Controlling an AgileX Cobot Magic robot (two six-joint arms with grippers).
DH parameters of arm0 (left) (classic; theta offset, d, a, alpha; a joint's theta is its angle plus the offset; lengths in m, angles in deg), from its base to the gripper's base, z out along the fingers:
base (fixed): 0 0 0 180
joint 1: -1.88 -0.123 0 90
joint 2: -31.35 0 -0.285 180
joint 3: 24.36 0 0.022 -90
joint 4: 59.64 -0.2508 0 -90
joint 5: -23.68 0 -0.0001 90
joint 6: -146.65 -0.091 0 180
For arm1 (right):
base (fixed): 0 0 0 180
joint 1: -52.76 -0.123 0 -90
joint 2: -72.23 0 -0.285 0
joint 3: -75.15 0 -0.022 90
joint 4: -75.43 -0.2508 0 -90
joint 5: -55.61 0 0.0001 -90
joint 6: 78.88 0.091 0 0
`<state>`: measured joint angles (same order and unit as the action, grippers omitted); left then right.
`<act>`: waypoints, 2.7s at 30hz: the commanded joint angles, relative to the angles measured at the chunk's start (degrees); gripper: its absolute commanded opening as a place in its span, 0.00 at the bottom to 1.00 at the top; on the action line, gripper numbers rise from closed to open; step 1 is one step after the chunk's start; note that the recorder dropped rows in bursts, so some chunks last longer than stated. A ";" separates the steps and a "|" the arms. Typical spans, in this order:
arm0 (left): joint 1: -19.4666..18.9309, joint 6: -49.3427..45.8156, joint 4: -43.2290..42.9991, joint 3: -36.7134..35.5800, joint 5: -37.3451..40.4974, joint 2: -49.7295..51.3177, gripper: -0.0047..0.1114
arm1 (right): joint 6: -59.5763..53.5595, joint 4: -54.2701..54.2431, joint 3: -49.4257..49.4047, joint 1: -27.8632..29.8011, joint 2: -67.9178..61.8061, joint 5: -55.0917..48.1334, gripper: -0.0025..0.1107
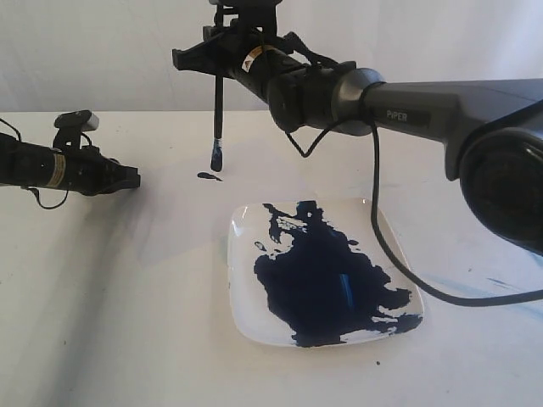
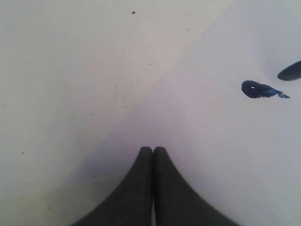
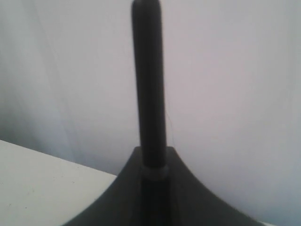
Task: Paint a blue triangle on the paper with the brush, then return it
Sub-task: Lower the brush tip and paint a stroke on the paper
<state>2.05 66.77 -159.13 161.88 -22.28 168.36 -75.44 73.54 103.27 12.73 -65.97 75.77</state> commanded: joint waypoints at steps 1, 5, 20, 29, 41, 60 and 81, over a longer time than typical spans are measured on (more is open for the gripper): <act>-0.02 0.19 -0.46 -0.20 0.60 -0.63 0.04 | -0.44 -0.09 0.17 0.10 0.35 1.78 0.02; -0.02 0.19 -0.46 -0.20 0.60 -0.63 0.04 | -0.19 -0.09 0.17 0.10 0.02 1.78 0.02; -0.02 0.19 -0.46 -0.20 0.48 -0.63 0.04 | 2.41 -0.24 0.17 0.10 -0.02 -0.82 0.02; -0.02 0.29 -0.46 -0.20 0.50 -0.63 0.04 | 2.31 -0.02 0.17 0.10 -0.02 -2.27 0.02; -0.02 0.29 -0.46 -0.20 0.50 -0.63 0.04 | 0.91 -0.13 0.17 0.10 -0.02 -0.31 0.02; -0.02 0.29 -0.46 -0.20 0.50 -0.63 0.04 | -0.27 -0.92 0.17 0.23 -1.04 -0.55 0.02; -0.02 0.16 -0.46 -0.20 0.50 -0.63 0.04 | -2.11 -0.92 0.17 0.23 -0.68 -2.30 0.02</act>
<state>2.05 66.77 -159.05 161.88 -22.28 168.36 -75.91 72.73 103.27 12.73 -67.50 74.56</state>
